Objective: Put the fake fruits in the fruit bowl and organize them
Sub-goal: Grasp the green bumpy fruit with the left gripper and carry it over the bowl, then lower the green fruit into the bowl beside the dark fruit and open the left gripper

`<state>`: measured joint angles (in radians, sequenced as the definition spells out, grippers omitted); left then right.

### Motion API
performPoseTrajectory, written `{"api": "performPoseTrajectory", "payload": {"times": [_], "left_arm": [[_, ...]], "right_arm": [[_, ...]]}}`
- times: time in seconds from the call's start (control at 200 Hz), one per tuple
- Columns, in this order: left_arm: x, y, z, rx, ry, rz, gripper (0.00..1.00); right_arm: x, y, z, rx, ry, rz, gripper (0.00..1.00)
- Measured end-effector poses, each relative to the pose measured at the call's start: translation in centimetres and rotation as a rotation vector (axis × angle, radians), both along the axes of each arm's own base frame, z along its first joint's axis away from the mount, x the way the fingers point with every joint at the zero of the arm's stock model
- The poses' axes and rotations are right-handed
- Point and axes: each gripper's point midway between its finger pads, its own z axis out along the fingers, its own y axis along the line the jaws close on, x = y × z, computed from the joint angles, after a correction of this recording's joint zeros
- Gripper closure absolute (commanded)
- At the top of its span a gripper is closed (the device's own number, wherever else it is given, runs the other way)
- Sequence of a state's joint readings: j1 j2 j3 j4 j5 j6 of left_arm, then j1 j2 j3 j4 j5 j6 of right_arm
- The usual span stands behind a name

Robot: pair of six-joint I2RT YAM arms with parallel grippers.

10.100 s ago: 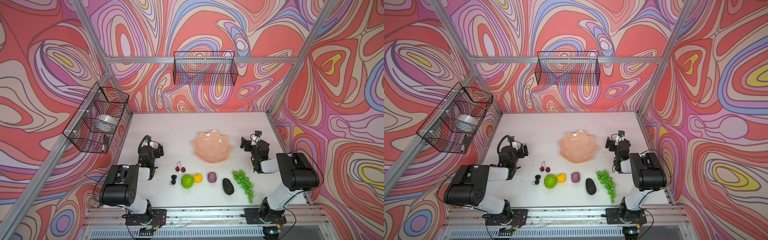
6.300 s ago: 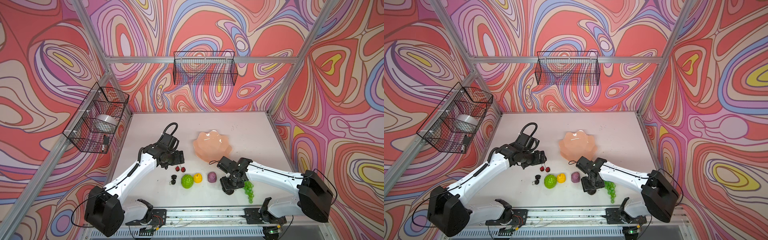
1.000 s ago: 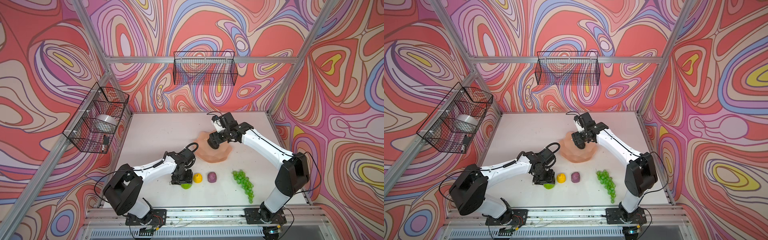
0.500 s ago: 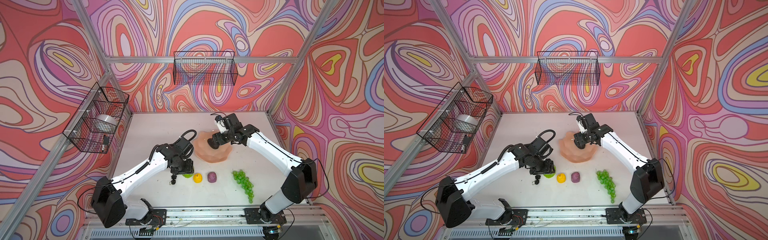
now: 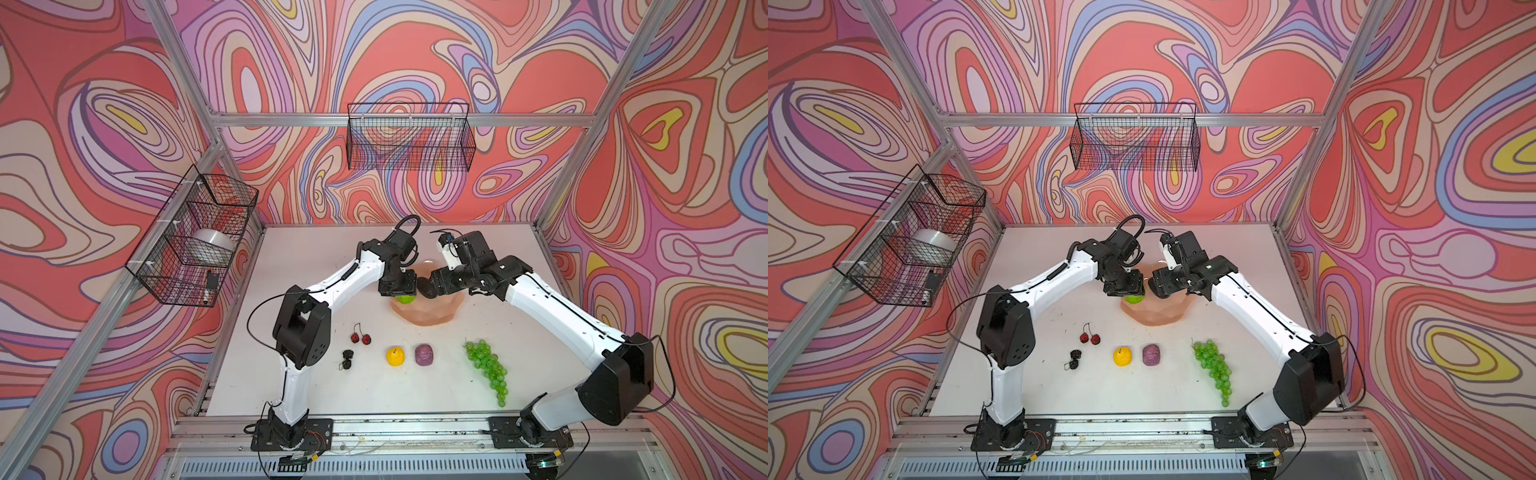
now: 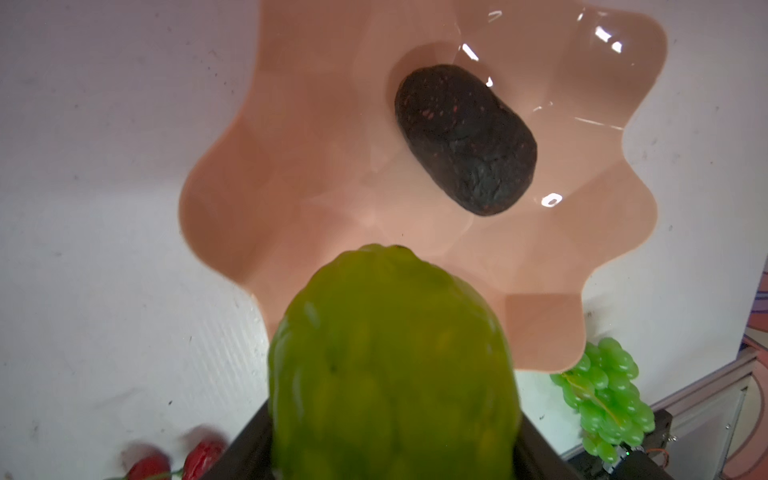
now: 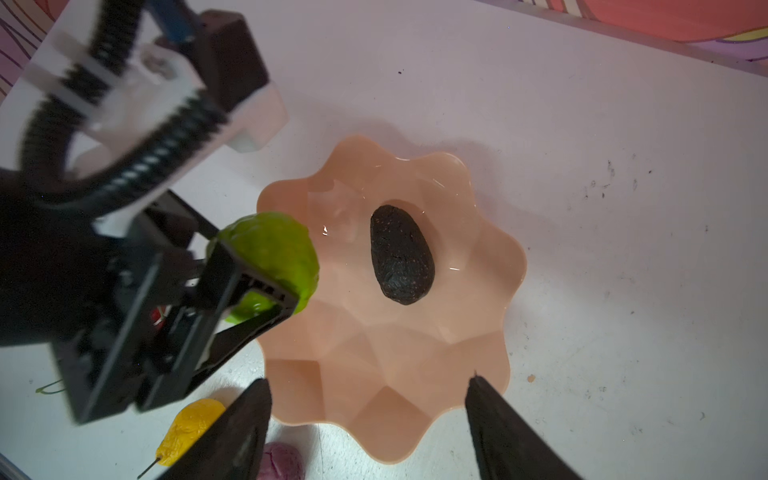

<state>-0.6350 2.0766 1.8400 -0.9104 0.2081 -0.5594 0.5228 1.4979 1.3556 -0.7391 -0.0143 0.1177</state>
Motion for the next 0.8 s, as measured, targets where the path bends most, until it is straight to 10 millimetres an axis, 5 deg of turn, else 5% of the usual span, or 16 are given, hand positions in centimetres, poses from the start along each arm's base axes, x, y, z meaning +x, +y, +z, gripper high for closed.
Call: {"api": "performPoseTrajectory", "payload": {"times": [0.205,0.801], "left_arm": [[3.1,-1.9,-2.0,0.01,-0.021,-0.002,0.56],[4.6,-0.4,-4.1,0.078,-0.032,0.067,0.54]], "right_arm": [[-0.2,-0.1,-0.3,0.001,0.009,-0.004,0.23],[-0.8,-0.1,-1.5,-0.008,0.033,0.013,0.23]]}}
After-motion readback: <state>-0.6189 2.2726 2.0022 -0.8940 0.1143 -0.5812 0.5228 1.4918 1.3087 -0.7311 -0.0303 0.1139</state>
